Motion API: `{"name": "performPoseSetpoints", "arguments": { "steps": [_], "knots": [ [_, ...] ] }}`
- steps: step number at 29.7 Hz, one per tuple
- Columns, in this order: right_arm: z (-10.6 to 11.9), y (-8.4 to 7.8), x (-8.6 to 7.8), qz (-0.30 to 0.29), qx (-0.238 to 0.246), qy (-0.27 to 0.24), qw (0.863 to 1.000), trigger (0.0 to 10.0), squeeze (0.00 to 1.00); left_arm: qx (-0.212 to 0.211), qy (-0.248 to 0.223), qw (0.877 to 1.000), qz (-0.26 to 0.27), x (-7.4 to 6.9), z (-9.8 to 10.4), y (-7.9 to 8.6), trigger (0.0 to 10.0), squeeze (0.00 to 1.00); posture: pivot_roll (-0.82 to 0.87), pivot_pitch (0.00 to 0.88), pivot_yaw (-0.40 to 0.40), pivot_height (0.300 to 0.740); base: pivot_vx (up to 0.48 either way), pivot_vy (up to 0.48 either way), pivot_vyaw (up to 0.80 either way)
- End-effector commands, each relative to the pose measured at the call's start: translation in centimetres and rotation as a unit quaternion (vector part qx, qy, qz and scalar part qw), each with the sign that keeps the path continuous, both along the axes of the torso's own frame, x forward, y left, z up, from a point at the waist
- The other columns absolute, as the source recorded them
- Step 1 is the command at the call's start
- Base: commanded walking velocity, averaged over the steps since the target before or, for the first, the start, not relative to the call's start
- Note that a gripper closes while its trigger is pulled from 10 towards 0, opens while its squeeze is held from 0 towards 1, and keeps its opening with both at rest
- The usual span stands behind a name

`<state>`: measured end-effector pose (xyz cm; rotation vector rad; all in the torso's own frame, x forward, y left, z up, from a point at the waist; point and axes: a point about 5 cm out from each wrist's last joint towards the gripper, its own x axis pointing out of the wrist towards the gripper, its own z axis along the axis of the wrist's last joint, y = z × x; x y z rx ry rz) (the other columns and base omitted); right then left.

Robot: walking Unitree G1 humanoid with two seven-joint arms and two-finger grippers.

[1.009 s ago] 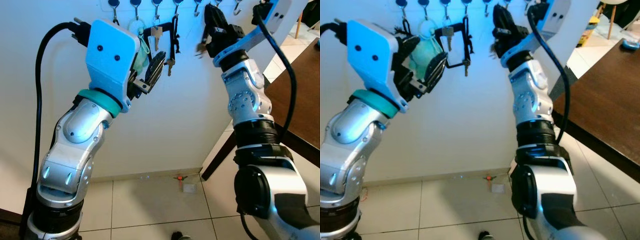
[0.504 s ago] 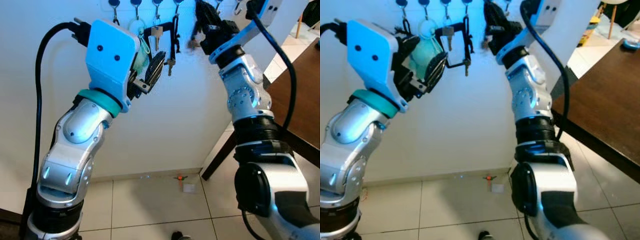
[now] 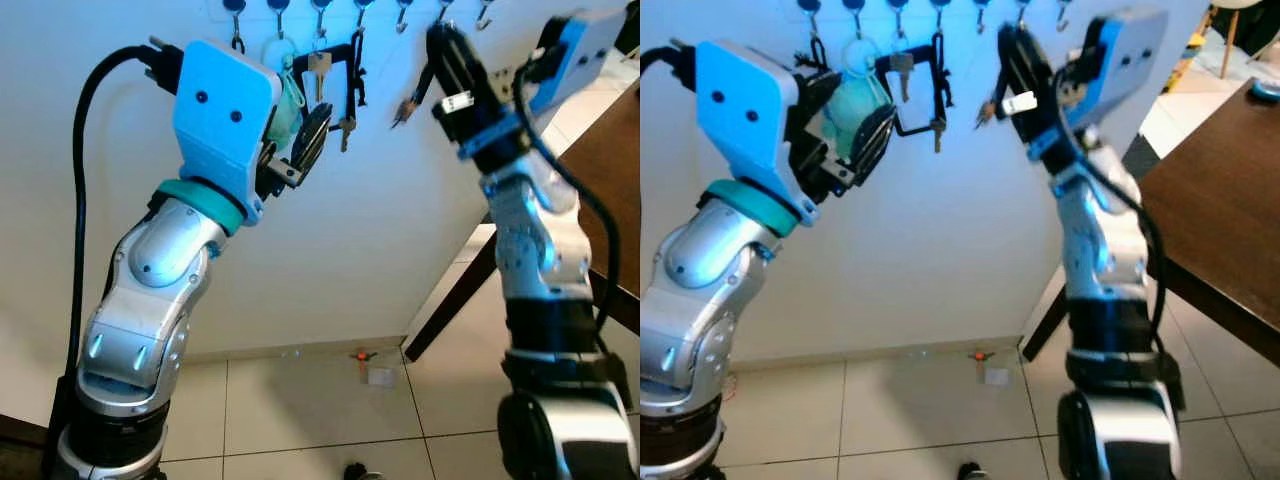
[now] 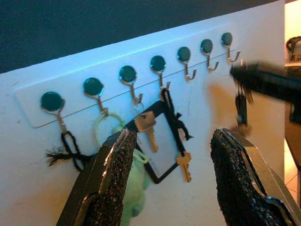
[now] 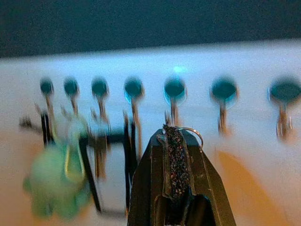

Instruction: Hang keys on a hook

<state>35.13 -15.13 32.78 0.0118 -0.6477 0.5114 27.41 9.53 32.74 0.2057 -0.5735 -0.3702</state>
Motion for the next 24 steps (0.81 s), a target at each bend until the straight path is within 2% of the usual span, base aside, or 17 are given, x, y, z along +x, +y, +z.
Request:
{"name": "performPoseSetpoints", "arguments": {
  "steps": [1,3,4,7,8,9,10,11,13,14,15,16,17,18,19,20,24],
  "knots": [
    [-1.7,1.1,-0.4,0.02,-0.041,0.034,0.998,10.0,0.0,0.0,0.01,1.0,-0.005,0.0,-0.5,-0.1,10.0,0.0,-0.01,0.155,0.085,0.74,0.0,0.0,0.0],
    [-1.7,1.1,-0.4,0.02,-0.041,0.034,0.998,10.0,0.0,0.0,0.01,1.0,-0.005,0.0,-0.5,-0.1,10.0,0.0,-0.01,0.155,0.085,0.74,0.0,0.0,0.0],
    [-3.1,1.8,-0.8,0.039,-0.057,0.061,0.996,10.0,0.0,-0.001,0.017,1.0,-0.005,0.1,-0.8,-0.1,10.0,0.0,-0.01,0.155,0.085,0.74,0.0,0.0,0.0],
    [-3.1,1.8,-0.8,0.039,-0.057,0.061,0.996,10.0,0.0,-0.001,0.017,1.0,-0.005,0.1,-0.8,-0.1,10.0,0.0,-0.01,0.155,0.085,0.74,0.0,0.0,0.0],
    [-5.6,3.0,-1.8,0.08,-0.103,0.102,0.986,10.0,0.0,0.001,0.028,1.0,-0.004,0.1,-1.2,0.0,10.0,0.0,-0.01,0.159,0.075,0.74,0.0,0.0,0.0],
    [-8.2,4.0,-3.4,0.137,-0.176,0.137,0.965,10.0,0.0,0.004,0.036,0.999,-0.004,0.0,-1.7,0.0,10.0,0.0,-0.02,0.164,0.07,0.74,0.0,0.0,0.0],
    [-8.2,4.0,-3.4,0.137,-0.176,0.137,0.965,10.0,0.0,0.004,0.036,0.999,-0.004,0.0,-1.7,0.0,10.0,0.0,-0.02,0.164,0.07,0.74,0.0,0.0,0.0],
    [-10.4,4.2,-5.0,0.195,-0.264,0.159,0.931,10.0,0.0,0.009,0.042,0.999,-0.003,0.0,-2.1,0.1,10.0,0.0,-0.02,0.164,0.07,0.74,0.0,0.0,0.0],
    [-10.4,4.2,-5.0,0.195,-0.264,0.159,0.931,10.0,0.0,0.009,0.042,0.999,-0.003,0.0,-2.1,0.1,10.0,0.0,-0.02,0.164,0.07,0.74,0.0,0.0,0.0],
    [-11.9,3.6,-6.1,0.228,-0.34,0.171,0.896,10.0,0.0,0.01,0.046,0.999,-0.002,-0.1,-2.4,0.2,10.0,0.0,-0.02,0.164,0.064,0.74,0.0,0.0,0.0],
    [-11.9,3.6,-6.1,0.228,-0.34,0.171,0.896,10.0,0.0,0.01,0.046,0.999,-0.002,-0.1,-2.4,0.2,10.0,0.0,-0.02,0.164,0.064,0.74,0.0,0.0,0.0],
    [-12.9,1.6,-6.0,0.223,-0.466,0.164,0.84,10.0,0.0,0.011,0.048,0.999,0.0,-0.1,-2.6,0.2,10.0,0.0,-0.02,0.16,0.062,0.74,0.0,0.0,0.0],
    [-12.9,1.6,-6.0,0.223,-0.466,0.164,0.84,10.0,0.0,0.011,0.048,0.999,0.0,-0.1,-2.6,0.2,10.0,0.0,-0.02,0.16,0.062,0.74,0.0,0.0,0.0],
    [-13.1,0.8,-5.7,0.215,-0.501,0.163,0.822,10.0,0.0,0.011,0.048,0.999,0.001,-0.1,-2.6,0.2,10.0,0.0,-0.02,0.159,0.062,0.74,0.0,0.0,0.0],
    [-13.1,0.8,-5.7,0.215,-0.501,0.163,0.822,10.0,0.0,0.011,0.048,0.999,0.001,-0.1,-2.6,0.2,10.0,0.0,-0.02,0.159,0.062,0.74,0.0,0.0,0.0],
    [-12.9,0.5,-5.4,0.209,-0.513,0.16,0.817,10.0,0.0,0.012,0.048,0.999,0.001,-0.1,-2.6,0.2,10.0,0.0,-0.02,0.157,0.064,0.74,0.0,0.0,0.0],
    [-12.3,0.5,-5.1,0.199,-0.517,0.156,0.818,10.0,0.0,0.013,0.047,0.999,0.002,-0.1,-2.6,0.3,10.0,0.0,-0.01,0.153,0.068,0.74,0.0,0.0,0.0]
  ]
}}
